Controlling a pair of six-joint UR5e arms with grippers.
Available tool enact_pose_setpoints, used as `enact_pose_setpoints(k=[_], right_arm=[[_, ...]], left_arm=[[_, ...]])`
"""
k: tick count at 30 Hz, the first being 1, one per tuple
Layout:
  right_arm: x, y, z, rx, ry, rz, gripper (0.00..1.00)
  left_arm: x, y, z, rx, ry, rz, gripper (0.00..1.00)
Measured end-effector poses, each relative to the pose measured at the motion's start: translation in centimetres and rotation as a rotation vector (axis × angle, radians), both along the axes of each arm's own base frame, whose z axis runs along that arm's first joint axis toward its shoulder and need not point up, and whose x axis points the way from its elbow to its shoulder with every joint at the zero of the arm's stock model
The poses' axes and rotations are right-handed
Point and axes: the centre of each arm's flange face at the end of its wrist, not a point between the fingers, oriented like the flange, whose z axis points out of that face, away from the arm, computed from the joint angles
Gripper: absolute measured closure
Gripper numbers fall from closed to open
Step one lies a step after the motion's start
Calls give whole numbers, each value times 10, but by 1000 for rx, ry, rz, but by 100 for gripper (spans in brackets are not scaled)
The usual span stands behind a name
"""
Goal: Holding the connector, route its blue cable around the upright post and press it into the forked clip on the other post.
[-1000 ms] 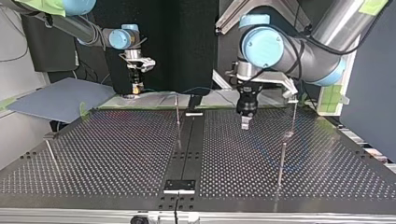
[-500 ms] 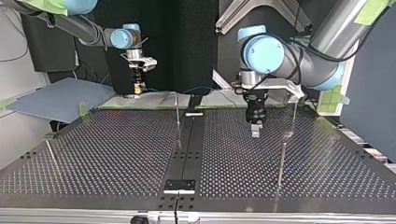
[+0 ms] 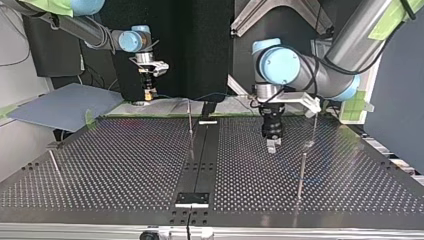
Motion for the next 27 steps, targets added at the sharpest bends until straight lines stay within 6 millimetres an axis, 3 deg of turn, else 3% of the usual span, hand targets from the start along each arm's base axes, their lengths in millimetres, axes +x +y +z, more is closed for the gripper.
enact_pose_setpoints(k=[16,27], right_arm=[[1,-1,1,-5,-15,6,100],[2,-1,2,-10,-29,14,100]], left_arm=[[18,8,13,-12,-121,16,0],[30,11,-5,-40,-112,7,0]])
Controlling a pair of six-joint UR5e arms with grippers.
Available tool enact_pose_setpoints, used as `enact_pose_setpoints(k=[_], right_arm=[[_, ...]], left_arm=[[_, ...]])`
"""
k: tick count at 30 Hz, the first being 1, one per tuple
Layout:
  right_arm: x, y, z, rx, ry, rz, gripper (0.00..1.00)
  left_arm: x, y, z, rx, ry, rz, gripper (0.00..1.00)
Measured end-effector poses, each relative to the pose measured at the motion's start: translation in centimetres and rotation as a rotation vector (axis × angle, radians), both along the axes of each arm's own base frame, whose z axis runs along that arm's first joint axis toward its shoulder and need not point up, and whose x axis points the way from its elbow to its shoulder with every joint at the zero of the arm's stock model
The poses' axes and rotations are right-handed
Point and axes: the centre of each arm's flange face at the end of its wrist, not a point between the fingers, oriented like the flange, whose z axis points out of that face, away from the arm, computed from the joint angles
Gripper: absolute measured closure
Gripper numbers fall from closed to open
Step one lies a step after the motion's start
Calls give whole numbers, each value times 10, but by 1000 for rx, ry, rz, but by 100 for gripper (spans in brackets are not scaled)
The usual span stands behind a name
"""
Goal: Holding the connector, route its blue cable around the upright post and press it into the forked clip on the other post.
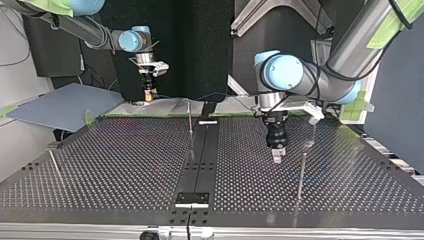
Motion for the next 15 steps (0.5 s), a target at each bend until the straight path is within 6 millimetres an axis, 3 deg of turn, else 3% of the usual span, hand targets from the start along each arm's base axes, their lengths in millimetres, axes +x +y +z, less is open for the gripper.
enact_pose_setpoints(k=[15], right_arm=[[2,1,0,-2,-5,8,100]], left_arm=[[5,4,-3,-19,1,-22,0]])
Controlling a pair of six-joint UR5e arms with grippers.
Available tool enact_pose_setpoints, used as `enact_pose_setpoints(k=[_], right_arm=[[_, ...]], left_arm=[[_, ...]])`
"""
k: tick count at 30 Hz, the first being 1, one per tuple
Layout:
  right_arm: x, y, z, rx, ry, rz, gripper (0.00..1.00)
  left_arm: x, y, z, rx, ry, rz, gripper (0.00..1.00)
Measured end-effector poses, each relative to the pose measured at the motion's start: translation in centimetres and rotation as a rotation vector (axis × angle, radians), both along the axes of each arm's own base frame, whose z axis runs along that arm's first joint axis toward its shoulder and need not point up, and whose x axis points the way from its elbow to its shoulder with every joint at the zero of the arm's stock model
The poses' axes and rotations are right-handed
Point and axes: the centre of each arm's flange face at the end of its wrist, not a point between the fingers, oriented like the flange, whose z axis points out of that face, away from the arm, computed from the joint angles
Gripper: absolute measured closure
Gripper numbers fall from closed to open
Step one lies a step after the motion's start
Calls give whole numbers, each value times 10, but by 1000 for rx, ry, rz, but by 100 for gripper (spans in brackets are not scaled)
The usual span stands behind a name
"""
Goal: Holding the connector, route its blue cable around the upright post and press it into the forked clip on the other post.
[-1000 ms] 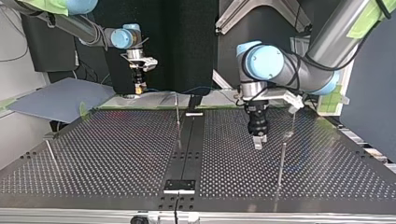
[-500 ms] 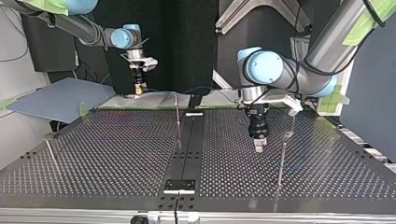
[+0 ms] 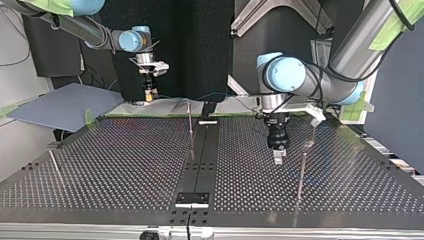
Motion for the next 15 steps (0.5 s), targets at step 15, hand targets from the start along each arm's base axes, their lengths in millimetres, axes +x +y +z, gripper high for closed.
enact_pose_setpoints(k=[15], right_arm=[[2,1,0,0,0,3,100]], left_arm=[[1,-7,-47,24,102,5,0]])
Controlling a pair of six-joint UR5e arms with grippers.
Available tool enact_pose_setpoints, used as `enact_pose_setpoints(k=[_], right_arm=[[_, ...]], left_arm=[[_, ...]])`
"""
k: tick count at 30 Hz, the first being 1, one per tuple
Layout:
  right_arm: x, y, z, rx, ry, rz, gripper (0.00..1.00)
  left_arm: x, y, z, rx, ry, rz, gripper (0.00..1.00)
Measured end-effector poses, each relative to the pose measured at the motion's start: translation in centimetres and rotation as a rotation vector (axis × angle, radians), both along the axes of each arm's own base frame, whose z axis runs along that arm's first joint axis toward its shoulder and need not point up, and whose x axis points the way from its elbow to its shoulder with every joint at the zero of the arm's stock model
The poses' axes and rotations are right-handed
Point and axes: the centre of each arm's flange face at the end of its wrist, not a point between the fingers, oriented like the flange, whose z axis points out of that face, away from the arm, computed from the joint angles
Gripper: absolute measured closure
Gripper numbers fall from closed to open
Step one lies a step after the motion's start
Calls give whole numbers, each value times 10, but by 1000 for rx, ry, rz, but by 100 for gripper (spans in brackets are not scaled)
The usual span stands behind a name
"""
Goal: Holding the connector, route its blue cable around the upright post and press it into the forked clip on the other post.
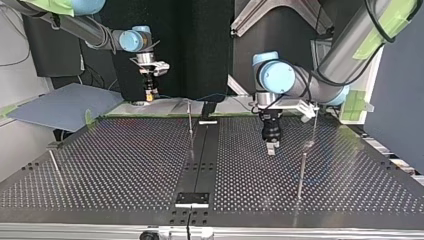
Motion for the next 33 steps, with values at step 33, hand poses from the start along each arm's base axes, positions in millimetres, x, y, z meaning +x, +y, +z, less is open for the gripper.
enact_pose_setpoints(k=[33], right_arm=[[5,3,1,-1,-11,11,100]], left_arm=[[-2,-18,-107,69,144,13,0]])
